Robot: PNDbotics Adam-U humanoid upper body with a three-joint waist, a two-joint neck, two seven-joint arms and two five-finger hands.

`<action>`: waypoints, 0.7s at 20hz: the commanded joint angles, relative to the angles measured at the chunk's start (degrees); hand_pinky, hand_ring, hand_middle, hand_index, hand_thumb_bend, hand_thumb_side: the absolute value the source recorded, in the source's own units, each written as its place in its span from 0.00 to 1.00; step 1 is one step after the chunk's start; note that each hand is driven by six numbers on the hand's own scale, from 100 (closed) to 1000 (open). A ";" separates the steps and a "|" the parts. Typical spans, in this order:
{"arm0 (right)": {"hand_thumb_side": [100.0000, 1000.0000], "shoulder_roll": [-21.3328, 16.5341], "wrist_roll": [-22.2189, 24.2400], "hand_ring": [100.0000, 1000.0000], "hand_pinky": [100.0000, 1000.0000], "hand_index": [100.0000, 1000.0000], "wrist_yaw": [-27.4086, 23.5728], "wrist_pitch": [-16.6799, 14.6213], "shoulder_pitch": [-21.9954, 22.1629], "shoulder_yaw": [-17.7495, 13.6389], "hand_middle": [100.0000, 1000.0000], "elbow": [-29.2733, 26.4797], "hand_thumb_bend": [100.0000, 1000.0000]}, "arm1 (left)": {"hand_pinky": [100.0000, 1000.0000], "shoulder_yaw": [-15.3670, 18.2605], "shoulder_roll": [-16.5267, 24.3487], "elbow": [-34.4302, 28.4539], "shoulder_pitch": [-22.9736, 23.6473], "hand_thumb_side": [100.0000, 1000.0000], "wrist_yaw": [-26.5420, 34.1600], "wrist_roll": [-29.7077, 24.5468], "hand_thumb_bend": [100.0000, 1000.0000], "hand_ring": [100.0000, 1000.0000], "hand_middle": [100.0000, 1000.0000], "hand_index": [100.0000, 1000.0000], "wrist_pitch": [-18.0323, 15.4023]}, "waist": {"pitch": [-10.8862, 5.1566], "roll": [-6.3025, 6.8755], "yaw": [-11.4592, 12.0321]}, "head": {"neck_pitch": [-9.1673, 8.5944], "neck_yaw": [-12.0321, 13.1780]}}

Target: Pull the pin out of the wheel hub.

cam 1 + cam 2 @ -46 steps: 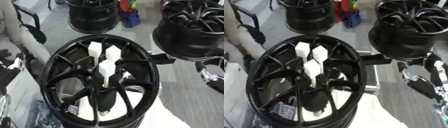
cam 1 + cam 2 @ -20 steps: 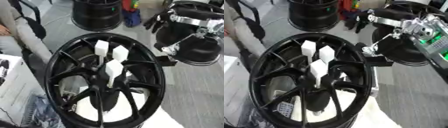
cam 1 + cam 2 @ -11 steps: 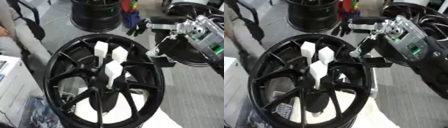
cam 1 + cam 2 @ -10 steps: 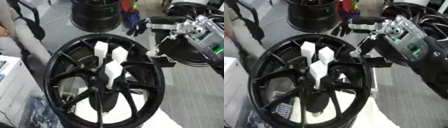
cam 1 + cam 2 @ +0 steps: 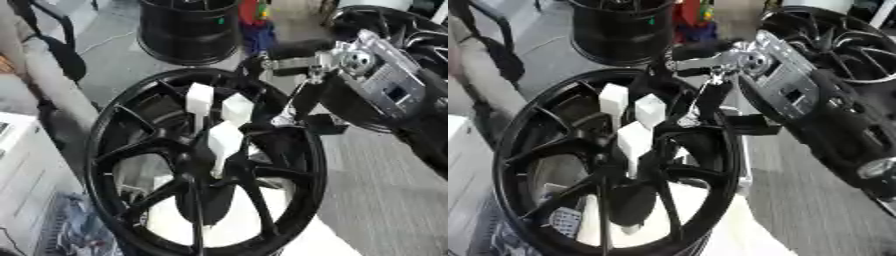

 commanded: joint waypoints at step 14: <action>0.04 4.32 1.74 0.81 0.82 0.89 1.95 -1.44 -2.87 0.88 0.81 6.58 0.21 | 0.55 -0.25 1.11 -1.09 -1.24 0.13 -0.11 -0.55 0.39 0.48 0.60 0.71 -0.15 | -0.49 0.23 1.36 | -0.82 -1.28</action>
